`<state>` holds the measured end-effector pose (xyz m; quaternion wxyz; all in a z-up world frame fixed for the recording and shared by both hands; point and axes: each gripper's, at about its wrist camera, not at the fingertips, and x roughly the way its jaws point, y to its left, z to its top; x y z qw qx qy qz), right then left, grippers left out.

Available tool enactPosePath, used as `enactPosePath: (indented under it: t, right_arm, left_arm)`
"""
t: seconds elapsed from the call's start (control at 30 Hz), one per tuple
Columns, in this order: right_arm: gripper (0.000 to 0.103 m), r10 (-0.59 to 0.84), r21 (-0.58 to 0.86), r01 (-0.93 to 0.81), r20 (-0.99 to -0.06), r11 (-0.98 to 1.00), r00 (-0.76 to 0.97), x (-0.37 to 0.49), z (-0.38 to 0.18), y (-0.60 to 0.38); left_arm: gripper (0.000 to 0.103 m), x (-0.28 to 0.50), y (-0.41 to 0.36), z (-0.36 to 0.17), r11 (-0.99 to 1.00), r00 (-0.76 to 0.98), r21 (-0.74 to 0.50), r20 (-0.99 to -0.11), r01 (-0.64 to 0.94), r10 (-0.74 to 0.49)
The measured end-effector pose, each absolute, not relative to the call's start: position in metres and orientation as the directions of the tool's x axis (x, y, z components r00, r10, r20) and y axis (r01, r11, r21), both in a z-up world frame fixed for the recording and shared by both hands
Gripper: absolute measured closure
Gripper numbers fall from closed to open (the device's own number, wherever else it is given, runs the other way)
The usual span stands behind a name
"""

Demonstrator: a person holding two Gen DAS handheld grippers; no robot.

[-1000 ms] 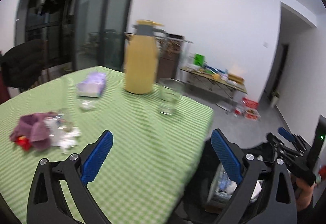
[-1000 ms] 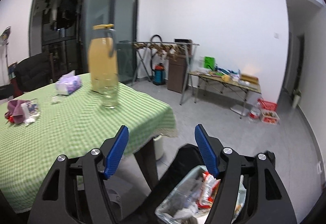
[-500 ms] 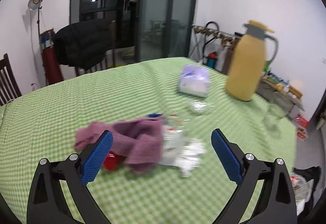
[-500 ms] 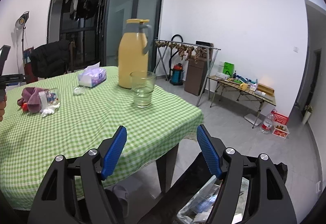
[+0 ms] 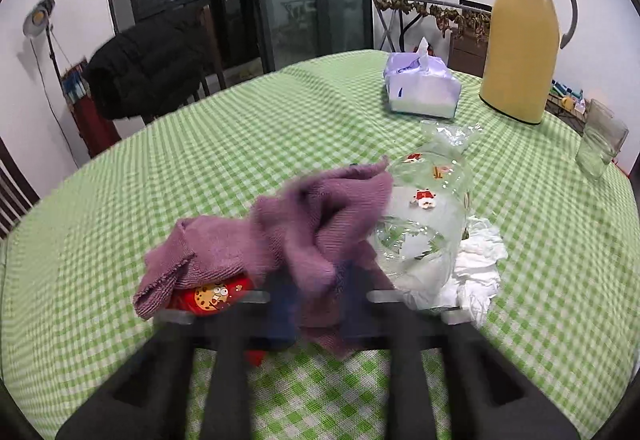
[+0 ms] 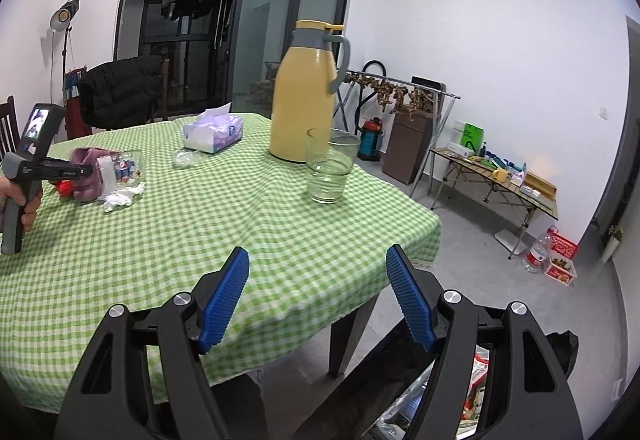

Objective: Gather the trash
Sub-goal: 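Grasp the pink towel with the left tool and lift it, then grasp the red cookie snack bag with the right tool while the left tool holds the towel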

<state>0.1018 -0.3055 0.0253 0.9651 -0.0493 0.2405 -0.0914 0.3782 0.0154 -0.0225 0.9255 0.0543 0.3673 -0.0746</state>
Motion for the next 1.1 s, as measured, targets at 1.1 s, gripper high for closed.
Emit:
enactPosePath:
  t: [1.1]
  right_arm:
    - [0.035,0.227,-0.242,-0.698,-0.831,0.674,0.508,0.364,-0.015,0.069]
  left_arm:
    - [0.093,0.283,0.256,0.130,0.896,0.929,-0.428,-0.366,-0.119,-0.051]
